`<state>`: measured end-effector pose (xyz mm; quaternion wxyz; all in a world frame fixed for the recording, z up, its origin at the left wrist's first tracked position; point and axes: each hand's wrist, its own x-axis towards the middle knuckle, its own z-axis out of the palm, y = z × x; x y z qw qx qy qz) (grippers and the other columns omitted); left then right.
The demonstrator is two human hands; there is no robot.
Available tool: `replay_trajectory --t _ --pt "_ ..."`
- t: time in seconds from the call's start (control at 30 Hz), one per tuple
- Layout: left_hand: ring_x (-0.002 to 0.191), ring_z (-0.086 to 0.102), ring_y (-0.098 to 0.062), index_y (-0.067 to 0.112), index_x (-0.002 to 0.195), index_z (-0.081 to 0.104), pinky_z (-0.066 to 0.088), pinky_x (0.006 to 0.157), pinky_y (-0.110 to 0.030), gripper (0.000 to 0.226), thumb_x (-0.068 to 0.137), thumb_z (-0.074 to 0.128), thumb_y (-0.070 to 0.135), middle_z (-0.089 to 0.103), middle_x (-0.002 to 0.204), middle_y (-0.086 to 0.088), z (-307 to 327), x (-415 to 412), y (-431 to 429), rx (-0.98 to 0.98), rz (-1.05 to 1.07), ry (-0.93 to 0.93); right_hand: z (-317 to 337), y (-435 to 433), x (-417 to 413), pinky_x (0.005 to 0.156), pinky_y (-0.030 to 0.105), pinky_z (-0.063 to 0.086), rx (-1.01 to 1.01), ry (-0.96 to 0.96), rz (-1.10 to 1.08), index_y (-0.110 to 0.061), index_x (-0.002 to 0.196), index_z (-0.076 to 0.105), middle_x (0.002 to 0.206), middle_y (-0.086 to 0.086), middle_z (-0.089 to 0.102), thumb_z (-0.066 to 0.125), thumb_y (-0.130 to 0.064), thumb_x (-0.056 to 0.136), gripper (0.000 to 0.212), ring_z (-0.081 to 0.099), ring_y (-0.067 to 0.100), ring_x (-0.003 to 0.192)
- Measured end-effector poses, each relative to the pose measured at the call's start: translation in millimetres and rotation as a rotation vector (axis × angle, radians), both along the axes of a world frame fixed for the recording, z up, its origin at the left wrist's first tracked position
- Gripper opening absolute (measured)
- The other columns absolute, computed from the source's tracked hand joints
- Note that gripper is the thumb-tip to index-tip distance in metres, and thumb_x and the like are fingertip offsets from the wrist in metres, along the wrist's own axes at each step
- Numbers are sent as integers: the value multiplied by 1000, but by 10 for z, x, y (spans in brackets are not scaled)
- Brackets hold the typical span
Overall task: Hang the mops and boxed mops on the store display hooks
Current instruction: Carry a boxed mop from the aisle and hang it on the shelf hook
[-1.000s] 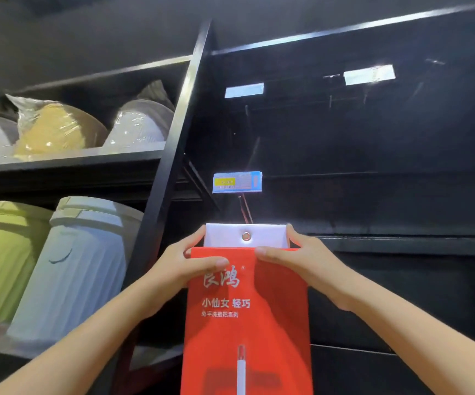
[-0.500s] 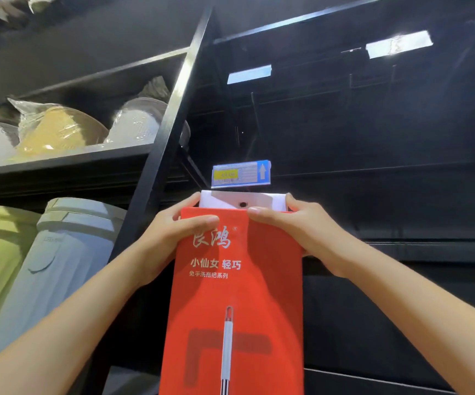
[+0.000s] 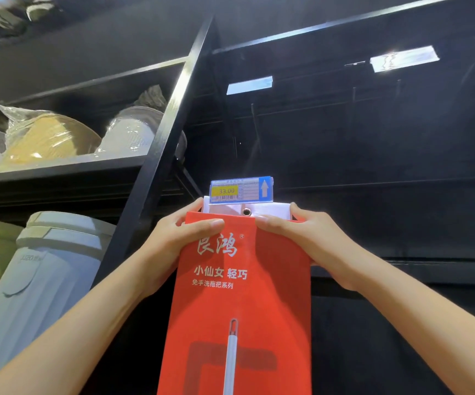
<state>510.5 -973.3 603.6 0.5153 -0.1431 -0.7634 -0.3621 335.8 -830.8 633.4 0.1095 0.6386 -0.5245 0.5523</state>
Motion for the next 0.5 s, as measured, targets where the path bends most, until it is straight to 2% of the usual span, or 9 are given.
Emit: replay_trajectory --t 0.07,0.13,0.2,0.27,0.37,0.43,0.5 --pt "87 71 -29 27 121 65 59 72 -36 56 67 74 40 71 108 -19 19 -18 -13 13 -7 12 29 1 15 74 38 61 1 -7 22 -46 100 67 135 -5 60 80 -69 50 57 74 7 80" --pt "86 72 -28 26 121 65 58 71 -35 58 66 74 40 72 107 -19 41 -27 -34 21 -7 21 68 -5 -1 69 35 60 10 12 10 -41 115 66 138 -3 58 78 -72 47 76 74 8 78" --pt "84 72 -27 24 121 65 58 68 -34 59 65 75 40 72 105 -18 57 -31 -54 27 -13 31 94 -16 -4 67 34 60 18 19 4 -35 128 61 132 -3 63 78 -72 47 91 74 8 78" --pt "82 72 -26 23 121 65 58 66 -33 60 64 75 40 72 104 -18 61 -41 -73 29 -14 34 99 -19 4 66 32 58 20 31 5 -34 127 62 129 -3 65 79 -68 52 83 74 7 78" --pt "82 72 -27 25 118 67 58 66 -32 58 63 76 39 73 103 -18 53 -68 -88 42 -15 25 86 -20 -20 71 33 57 42 14 -5 -34 122 62 105 -7 75 78 -62 56 73 73 8 78" --pt "84 72 -27 26 119 66 58 68 -33 57 64 76 38 73 103 -17 51 -93 -103 45 -10 12 79 -36 -51 77 40 59 68 11 -8 -33 114 67 99 -5 76 77 -60 61 61 74 13 81" --pt "87 72 -29 27 121 65 57 73 -36 54 69 77 35 73 104 -16 36 -128 -142 68 19 0 48 -79 -95 81 41 58 89 -13 -4 -33 116 64 97 -3 77 78 -59 63 60 74 17 86"
